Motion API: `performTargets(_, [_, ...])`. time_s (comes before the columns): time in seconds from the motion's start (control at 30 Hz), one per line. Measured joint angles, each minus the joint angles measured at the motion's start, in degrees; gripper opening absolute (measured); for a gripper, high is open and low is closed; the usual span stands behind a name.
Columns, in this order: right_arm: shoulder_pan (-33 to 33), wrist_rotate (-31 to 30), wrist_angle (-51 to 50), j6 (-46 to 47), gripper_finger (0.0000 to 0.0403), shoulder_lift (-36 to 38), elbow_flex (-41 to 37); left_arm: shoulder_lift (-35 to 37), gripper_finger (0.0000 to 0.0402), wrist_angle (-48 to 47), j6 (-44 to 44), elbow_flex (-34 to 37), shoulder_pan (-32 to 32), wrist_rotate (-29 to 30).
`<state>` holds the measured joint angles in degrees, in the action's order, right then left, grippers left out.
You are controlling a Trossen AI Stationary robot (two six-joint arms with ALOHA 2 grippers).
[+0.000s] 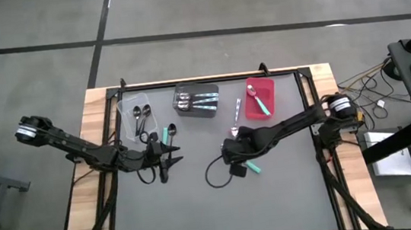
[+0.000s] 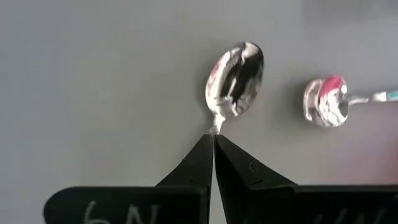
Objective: Sort silverware by color (type)
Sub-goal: Put the right green spoon into the red bin
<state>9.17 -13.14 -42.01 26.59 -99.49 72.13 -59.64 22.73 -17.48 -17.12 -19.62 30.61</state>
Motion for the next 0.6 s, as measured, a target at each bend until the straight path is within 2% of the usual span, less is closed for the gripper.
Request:
performTargets(0.4, [-0.36, 0.18, 1.9, 9.51, 0.0011, 1.89, -5.13, -0.26, 0.0159, 1.5, 0.51, 0.01, 0.0, 0.42])
performTargets(0.5, [-1.37, 3.81, 2.11, 13.56, 0.0026, 1.89, -5.13, -0.26, 0.0159, 1.57, 0.51, 0.02, 0.0, 0.42])
performTargets(0.6, [-1.72, 4.58, 2.14, 14.84, 0.0056, 1.89, -5.13, -0.26, 0.0159, 1.58, 0.55, 0.02, 0.0, 0.44])
